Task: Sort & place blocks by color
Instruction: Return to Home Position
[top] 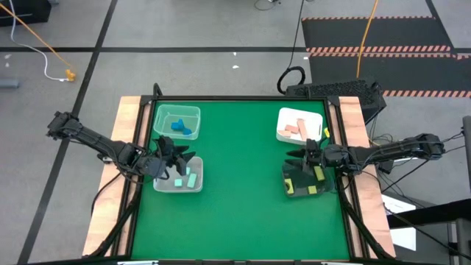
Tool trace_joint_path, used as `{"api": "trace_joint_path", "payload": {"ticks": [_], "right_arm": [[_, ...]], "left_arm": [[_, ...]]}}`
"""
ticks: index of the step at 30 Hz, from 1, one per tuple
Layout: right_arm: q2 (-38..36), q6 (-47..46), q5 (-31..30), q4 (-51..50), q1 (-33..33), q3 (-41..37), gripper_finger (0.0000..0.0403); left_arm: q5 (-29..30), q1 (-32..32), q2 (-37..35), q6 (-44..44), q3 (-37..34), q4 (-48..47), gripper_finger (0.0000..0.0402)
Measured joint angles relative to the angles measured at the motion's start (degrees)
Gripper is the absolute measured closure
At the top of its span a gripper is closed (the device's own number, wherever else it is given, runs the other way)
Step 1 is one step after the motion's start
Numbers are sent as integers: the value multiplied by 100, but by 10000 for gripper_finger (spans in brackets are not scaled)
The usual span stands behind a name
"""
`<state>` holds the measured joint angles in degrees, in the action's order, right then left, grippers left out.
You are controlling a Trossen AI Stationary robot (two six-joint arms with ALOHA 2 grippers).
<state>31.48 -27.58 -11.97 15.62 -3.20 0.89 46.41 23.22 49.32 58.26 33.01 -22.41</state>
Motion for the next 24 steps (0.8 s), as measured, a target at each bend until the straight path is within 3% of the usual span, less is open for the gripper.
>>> {"api": "trace_joint_path", "payload": {"ticks": [8,24], "right_arm": [[0,-153,2,0,0,-2,222],[2,-155,2,31,0,-4,222]], "left_arm": [[-9,-35,-72,14,-2,15,176],[-66,-430,-1680,11,-4,22,176]]}}
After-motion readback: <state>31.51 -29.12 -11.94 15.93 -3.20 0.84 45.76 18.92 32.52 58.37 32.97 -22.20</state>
